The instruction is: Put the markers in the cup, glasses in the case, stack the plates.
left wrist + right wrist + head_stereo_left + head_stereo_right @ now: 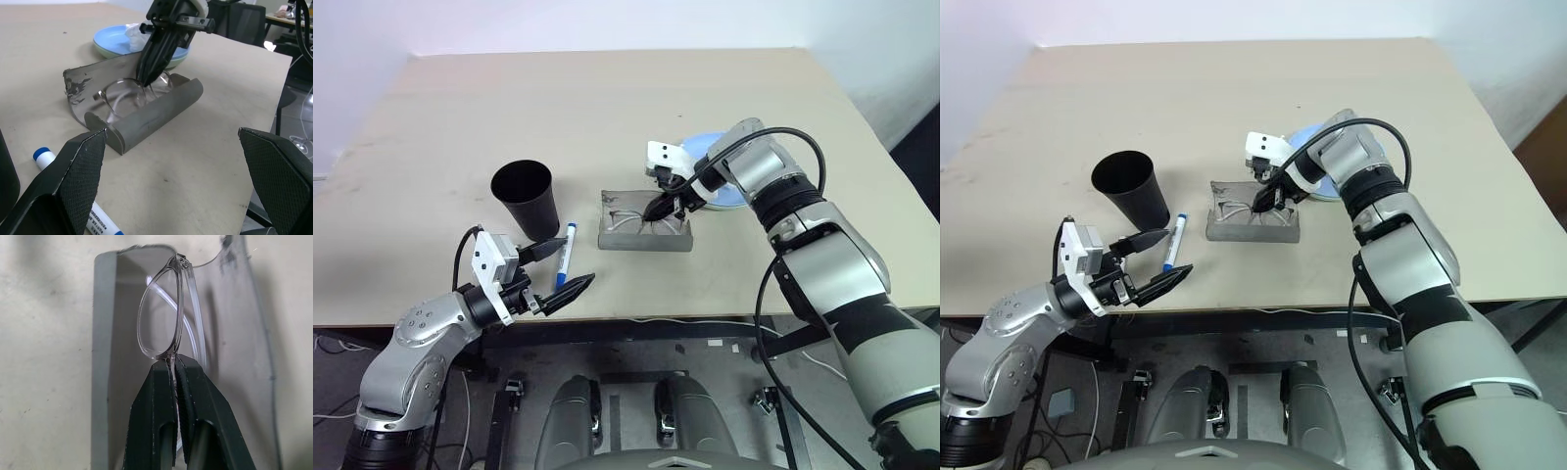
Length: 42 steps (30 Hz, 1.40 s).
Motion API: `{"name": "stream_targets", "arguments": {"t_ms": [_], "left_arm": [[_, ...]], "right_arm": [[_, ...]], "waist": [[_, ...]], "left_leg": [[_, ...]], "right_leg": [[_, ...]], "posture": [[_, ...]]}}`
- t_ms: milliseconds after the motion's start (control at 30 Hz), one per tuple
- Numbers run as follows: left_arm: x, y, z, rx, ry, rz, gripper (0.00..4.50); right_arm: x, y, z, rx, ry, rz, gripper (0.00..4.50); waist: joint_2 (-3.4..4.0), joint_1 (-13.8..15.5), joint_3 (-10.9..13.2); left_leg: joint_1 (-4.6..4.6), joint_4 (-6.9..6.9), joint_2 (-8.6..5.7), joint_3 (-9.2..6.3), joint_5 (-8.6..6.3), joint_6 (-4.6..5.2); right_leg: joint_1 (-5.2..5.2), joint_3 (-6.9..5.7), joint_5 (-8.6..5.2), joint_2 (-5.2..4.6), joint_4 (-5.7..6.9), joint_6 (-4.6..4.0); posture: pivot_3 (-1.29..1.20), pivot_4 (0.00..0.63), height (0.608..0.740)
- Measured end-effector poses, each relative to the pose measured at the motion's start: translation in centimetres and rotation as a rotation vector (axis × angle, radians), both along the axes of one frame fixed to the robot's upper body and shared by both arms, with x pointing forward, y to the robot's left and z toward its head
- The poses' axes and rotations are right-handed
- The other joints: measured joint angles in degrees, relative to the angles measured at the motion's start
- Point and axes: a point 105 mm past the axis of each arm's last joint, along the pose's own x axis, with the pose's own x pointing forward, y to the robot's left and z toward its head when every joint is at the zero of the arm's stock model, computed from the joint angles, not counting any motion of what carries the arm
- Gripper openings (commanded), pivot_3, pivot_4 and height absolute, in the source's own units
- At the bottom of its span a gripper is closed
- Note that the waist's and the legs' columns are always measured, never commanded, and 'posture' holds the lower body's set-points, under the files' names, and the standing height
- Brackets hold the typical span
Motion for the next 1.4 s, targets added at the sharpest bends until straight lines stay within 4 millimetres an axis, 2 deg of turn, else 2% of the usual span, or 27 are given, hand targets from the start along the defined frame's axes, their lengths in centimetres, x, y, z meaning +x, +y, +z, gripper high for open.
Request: {"name": "stream_targets", "arguments": {"t_ms": [333, 1400], "left_arm": [[-0.03, 0.03, -0.11, 0.002, 0.002, -0.01, 4.5], [0.13, 0.38, -0.78, 0.014, 0.011, 0.0, 4.5]], "right_arm": [[-0.69, 0.0, -0.79, -0.011, 0.048, 0.029, 0.02], [-0.89, 0.06, -0.4, 0.014, 0.05, 0.036, 0.02]], "waist": [[0.0, 0.01, 0.0], [0.0, -0.01, 0.0]], "left_leg": [[0.03, 0.0, 0.0, 0.0, 0.01, -0.01], [0.04, 0.0, 0.0, -0.01, 0.03, -0.05]], "right_leg": [[0.02, 0.0, 0.0, 0.0, 0.0, 0.0], [0.03, -0.01, 0.01, 0.02, 0.01, 0.01]], "posture": [[0.0, 0.15, 0.67], [0.0, 0.15, 0.67]]}}
